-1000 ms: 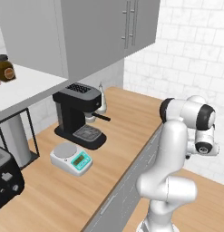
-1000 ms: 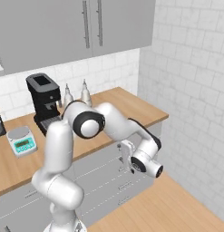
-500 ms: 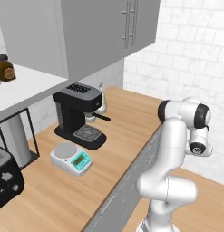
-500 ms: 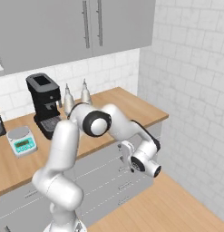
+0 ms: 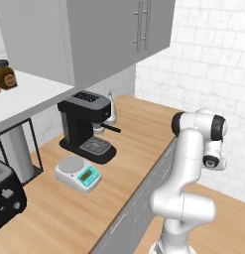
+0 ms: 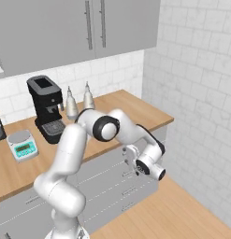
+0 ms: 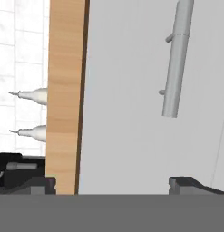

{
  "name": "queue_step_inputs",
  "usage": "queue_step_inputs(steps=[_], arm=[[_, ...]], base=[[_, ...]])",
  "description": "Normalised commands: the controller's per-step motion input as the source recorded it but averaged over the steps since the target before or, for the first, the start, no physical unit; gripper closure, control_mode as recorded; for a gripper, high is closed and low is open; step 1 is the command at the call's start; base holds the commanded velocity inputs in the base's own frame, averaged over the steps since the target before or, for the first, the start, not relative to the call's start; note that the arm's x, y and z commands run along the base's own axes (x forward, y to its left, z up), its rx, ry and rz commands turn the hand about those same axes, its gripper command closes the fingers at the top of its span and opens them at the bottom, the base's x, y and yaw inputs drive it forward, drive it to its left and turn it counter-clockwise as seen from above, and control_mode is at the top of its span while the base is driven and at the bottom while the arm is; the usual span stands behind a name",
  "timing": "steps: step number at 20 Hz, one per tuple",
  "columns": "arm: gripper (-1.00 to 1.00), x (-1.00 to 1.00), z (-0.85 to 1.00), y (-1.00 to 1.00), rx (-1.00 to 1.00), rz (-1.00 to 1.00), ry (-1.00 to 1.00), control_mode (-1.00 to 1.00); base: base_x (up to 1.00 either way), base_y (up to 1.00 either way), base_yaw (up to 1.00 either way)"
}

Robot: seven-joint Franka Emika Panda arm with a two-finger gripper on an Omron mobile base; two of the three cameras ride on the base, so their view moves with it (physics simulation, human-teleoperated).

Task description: Take a straw from the drawer in front and place it inside the glass cup on the dining counter.

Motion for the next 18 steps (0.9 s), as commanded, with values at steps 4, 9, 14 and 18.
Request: queue_step_inputs(steps=[4, 9, 14, 18], arm=[[-1.0, 0.21, -0.24, 0.0, 0.0, 0.0, -0.01, -1.0], [-1.0, 0.21, -0.21, 0.0, 0.0, 0.0, -0.02, -1.0], [-1.0, 0.29, -0.17, 0.0, 0.0, 0.0, -0.02, -1.0], [-1.0, 0.26, -0.2, 0.0, 0.0, 0.0, -0.03, -1.0]], base=[[0.0, 0.0, 0.0], [0.0, 0.0, 0.0], [0.0, 0.0, 0.0], [0.0, 0.0, 0.0]])
